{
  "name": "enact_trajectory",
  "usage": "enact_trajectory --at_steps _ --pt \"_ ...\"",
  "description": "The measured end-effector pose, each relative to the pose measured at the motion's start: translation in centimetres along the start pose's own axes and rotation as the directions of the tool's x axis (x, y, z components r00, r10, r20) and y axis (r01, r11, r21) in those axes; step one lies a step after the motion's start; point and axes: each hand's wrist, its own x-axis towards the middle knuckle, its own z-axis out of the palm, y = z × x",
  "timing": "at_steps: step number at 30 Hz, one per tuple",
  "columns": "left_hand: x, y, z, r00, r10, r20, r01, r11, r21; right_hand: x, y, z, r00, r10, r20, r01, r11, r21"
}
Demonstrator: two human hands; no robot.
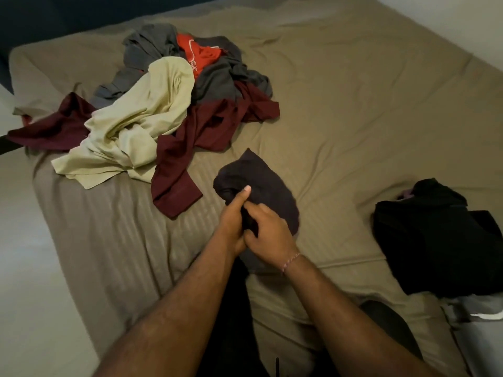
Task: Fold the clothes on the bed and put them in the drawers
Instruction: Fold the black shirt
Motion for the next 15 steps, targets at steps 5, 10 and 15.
enact_trajectory --at_steps 5,10,15 --pt "-0.5 -2.8 2.6 0.998 0.050 -0.041 -0.055 0.989 -0.135 -6.3 3.0 -1.9 0.917 0.191 -0.351 -0.098 0.959 0.267" --pt "-2.9 -4.3 5.9 0.992 0.086 0.088 -0.069 0.982 -0.178 -9.8 4.2 -2.4 0.667 0.673 0.320 -0.247 -0.206 0.947" --pt "-4.9 -6.8 9.4 0.973 0.037 0.228 -0.012 0.994 -0.107 -11.2 4.3 -5.1 0.859 0.510 0.045 0.134 -0.309 0.942"
